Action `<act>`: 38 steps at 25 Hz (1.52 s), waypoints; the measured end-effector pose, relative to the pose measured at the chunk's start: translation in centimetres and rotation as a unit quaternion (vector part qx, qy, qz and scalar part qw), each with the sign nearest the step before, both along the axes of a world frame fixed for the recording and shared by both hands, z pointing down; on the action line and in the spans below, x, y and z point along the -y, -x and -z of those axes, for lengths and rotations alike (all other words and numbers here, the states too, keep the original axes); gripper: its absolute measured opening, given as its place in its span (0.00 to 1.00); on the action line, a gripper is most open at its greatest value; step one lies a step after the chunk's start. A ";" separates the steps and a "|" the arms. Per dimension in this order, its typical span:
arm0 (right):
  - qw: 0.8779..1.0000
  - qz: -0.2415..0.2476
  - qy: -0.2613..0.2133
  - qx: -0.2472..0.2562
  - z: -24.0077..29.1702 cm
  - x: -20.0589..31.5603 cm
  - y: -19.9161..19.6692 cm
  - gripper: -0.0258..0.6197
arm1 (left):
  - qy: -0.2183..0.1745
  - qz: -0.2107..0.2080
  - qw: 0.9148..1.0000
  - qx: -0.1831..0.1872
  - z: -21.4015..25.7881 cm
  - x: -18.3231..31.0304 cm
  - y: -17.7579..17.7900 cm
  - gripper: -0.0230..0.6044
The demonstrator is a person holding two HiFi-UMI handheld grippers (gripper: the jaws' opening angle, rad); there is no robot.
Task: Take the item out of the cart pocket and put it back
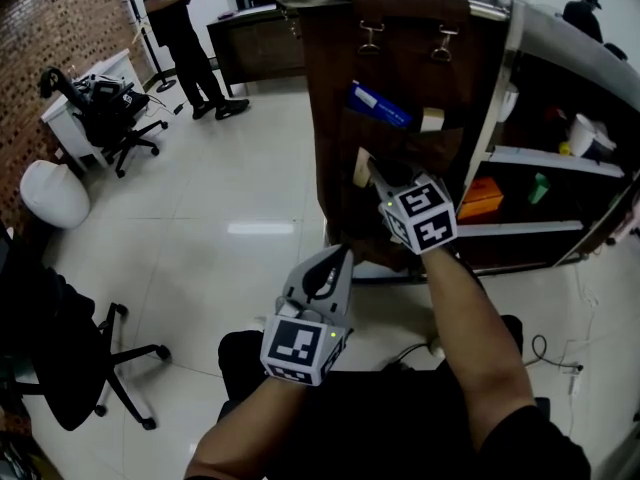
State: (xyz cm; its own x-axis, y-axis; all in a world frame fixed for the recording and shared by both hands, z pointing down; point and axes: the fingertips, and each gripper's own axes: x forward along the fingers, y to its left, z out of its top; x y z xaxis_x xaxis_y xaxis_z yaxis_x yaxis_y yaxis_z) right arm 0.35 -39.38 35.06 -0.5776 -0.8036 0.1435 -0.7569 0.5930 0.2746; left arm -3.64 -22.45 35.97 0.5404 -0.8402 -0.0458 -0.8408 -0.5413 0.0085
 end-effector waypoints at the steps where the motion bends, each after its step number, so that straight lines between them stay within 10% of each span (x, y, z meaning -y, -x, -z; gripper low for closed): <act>1: 1.000 0.001 0.006 -0.002 -0.5 0.3 0.3 0.07 | 0.001 0.001 1.000 -0.001 0.0 0.0 0.0 0.04; 26: 0.997 0.007 0.046 -0.060 -4.9 0.7 2.3 0.18 | 0.003 -0.002 1.000 -0.003 -0.1 0.0 0.2 0.04; 38: 0.996 0.033 0.023 0.075 2.4 -4.9 0.7 0.13 | 0.008 -0.006 1.000 0.000 -0.7 -0.3 -0.1 0.04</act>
